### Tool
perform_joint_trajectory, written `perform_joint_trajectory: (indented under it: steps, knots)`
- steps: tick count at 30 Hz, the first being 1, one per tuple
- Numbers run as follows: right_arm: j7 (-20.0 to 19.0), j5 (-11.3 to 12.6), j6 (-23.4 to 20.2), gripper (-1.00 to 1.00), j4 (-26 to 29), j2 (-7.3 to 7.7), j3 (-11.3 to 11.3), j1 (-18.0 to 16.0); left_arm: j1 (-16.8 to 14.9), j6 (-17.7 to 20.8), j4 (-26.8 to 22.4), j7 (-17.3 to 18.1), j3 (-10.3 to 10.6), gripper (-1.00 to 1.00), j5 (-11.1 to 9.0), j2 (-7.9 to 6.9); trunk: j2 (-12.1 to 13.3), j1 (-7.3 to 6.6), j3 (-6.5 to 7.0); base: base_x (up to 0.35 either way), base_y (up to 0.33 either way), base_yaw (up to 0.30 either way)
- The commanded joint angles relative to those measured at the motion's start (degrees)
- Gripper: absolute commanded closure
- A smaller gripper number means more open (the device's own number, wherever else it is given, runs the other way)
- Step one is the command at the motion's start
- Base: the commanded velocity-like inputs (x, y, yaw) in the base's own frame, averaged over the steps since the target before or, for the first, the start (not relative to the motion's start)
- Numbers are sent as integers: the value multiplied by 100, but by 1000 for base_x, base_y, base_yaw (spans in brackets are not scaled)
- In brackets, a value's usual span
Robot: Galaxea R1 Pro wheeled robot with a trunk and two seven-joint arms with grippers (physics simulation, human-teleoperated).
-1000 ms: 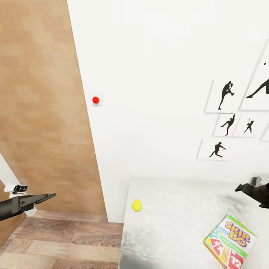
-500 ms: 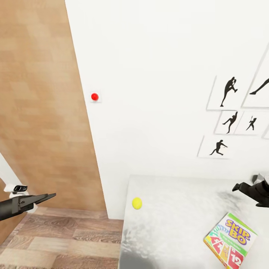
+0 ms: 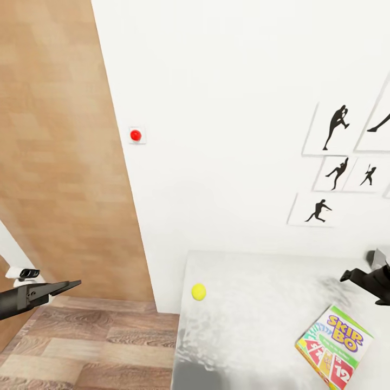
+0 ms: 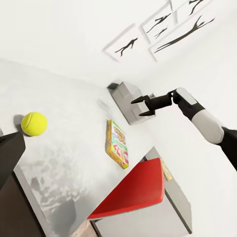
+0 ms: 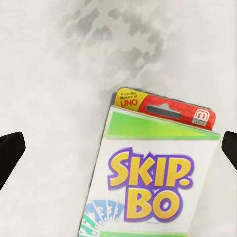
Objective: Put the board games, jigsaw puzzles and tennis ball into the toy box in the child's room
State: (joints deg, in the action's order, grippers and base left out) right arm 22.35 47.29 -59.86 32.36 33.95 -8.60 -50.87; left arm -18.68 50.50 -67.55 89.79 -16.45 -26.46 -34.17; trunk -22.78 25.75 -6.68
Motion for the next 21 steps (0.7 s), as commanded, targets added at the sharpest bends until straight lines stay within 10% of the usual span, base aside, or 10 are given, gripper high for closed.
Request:
perform_joint_trajectory:
  steps: [1,21]
  knots:
    - [59,59,-14,-100,4,3,-10,-6,-4,56,0,21,1,-100,1,-2,-14,3,-23,0,0,0]
    - [89,52,-14,-100,-10,23,-1,-247,-4,13,2,21,-4,-100,9,-5,-14,3,-211,0,0,0]
